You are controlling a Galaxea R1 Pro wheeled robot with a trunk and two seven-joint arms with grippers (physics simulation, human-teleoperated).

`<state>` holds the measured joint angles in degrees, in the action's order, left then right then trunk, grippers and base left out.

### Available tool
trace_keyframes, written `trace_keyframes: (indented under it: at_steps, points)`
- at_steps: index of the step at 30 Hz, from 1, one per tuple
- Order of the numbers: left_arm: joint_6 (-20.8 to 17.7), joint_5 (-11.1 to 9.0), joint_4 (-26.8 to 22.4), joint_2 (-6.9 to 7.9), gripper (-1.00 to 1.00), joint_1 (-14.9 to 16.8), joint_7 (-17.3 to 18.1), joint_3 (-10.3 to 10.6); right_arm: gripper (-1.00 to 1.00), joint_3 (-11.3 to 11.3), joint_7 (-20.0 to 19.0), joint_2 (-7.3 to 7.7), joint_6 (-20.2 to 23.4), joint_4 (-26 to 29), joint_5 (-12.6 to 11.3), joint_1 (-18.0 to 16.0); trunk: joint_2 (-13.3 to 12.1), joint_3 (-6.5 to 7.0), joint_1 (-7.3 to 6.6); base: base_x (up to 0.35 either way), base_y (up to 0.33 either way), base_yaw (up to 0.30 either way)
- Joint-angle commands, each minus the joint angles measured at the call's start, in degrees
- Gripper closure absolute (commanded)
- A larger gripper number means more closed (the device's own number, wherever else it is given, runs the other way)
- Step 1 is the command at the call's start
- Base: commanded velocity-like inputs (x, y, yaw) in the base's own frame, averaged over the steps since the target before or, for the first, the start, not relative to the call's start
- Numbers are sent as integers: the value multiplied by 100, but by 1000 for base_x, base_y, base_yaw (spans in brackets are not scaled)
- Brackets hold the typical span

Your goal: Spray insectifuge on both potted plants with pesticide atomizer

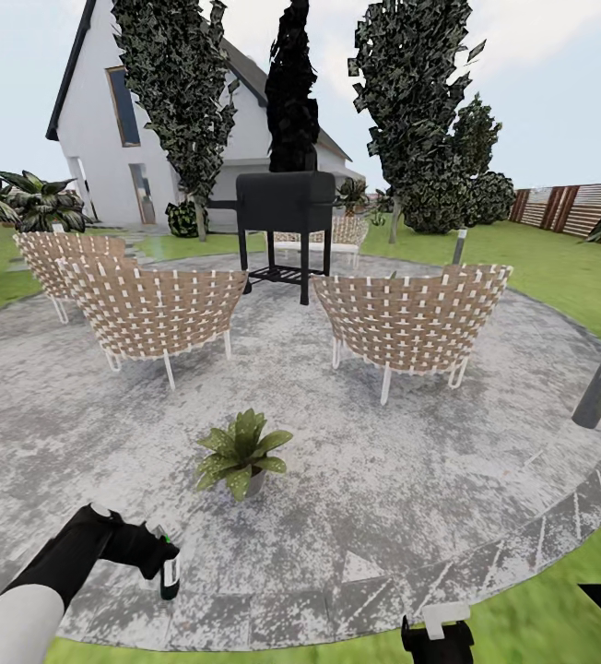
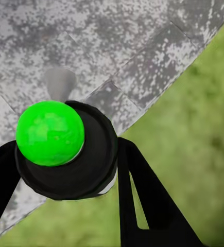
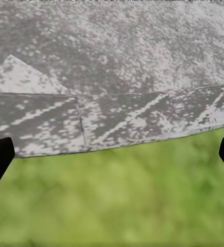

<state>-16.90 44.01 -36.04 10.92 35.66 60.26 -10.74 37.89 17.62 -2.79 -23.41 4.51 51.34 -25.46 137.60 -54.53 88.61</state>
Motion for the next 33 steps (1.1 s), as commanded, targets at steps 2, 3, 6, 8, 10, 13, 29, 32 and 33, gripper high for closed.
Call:
trace_keyframes:
  at_steps: [2, 3, 6, 8, 10, 13, 29, 32, 33]
  points:
    - [-48, 5, -8, -3, 100, 2, 38, -37, -100, 46, 23, -2, -6, -3, 60, -3, 2, -6, -1, -12, 12, 0]
    - [-33, -46, -8, -3, 100, 2, 38, -40, -100, 46, 22, -2, -6, -3, 59, -3, 2, -6, -1, -120, 121, 0]
    - [90, -239, -8, -3, 100, 2, 38, -42, -100, 44, 22, -2, -5, -3, 53, -3, 2, -6, -1, -199, 198, 0]
    - [138, -326, -8, -13, 100, 2, 38, -42, -100, 43, 22, -2, -5, -3, 52, -3, 2, -6, -1, -222, 229, 0]
    - [151, -348, -8, -21, 100, 2, 38, -42, -100, 43, 22, -2, -5, -3, 52, -3, 2, -6, -1, -177, 251, 0]
    - [161, -356, -8, -46, 100, 2, 38, -41, -100, 43, 22, -8, -5, -3, 52, -3, 2, -6, -1, -48, 284, 0]
    - [998, -324, 422, -115, 100, 21, 396, 1242, -100, -1818, -4139, -37, 28, 1928, 53, -130, 2, -6, -1, -2, 72, 0]
    - [1035, -317, 359, -122, 100, 30, 746, 1715, -100, -2351, -4563, -42, 30, 2037, 48, -141, 2, -6, -1, 0, 0, 0]
    - [1054, -316, 352, -123, 100, 30, 793, 1814, -100, -2407, -4697, -45, 30, 2085, 46, -142, 2, -6, -1, 0, 0, 0]
